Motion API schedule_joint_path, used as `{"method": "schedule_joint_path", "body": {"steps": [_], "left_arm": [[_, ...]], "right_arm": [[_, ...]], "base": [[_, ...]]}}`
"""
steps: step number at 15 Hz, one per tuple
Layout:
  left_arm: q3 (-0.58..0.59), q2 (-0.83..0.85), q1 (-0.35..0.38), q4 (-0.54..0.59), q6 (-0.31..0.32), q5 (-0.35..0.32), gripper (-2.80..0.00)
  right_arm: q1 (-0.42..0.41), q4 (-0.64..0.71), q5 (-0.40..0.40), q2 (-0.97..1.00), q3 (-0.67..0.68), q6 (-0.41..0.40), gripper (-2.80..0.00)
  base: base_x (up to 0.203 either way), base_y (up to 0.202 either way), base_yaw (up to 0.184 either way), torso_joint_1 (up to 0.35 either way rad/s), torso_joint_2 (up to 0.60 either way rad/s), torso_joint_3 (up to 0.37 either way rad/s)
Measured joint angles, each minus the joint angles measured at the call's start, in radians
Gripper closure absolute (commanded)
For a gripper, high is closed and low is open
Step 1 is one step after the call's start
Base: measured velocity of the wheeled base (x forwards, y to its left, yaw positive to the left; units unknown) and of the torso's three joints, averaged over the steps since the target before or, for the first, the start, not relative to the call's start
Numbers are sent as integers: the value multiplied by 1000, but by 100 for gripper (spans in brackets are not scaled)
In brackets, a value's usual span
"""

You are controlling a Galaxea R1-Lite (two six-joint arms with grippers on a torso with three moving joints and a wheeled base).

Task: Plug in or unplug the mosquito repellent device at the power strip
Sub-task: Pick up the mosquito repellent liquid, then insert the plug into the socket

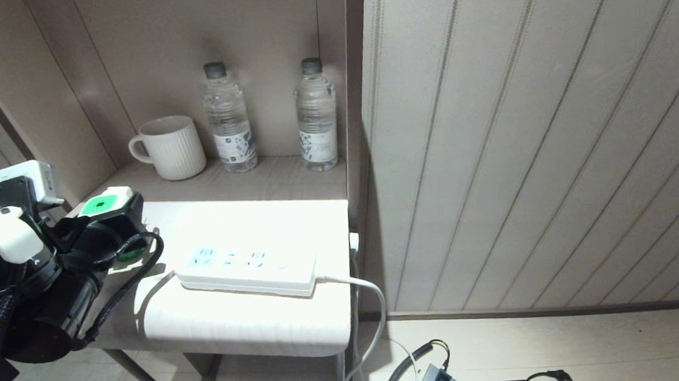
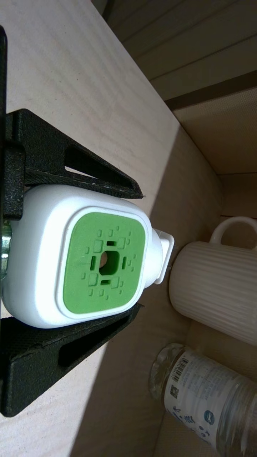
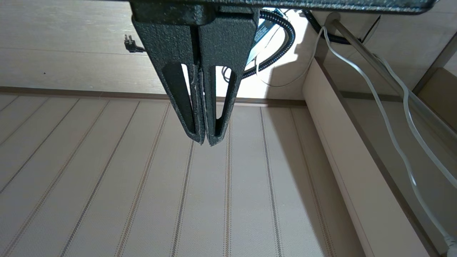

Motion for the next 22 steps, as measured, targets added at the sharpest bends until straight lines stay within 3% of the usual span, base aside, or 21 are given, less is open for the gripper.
{"method": "schedule_joint_path", "body": {"steps": [5,8,11,17,19,22], "left_arm": [[-7,-34,-1,8,19,-1,0],[-31,-123,-10,61,97,2,0],[-106,-257,-14,329,132,-11,0],[-405,-411,-4,1064,104,-88,0],[-498,-427,-2,1239,97,-86,0],[-576,-436,-2,1414,75,-86,0]], "right_arm": [[0,0,0,0,0,0,0],[0,0,0,0,0,0,0],[0,0,0,0,0,0,0],[0,0,0,0,0,0,0],[0,0,0,0,0,1,0],[0,0,0,0,0,1,0]], "base": [[0,0,0,0,0,0],[0,0,0,0,0,0],[0,0,0,0,0,0],[0,0,0,0,0,0],[0,0,0,0,0,0],[0,0,0,0,0,0]]}}
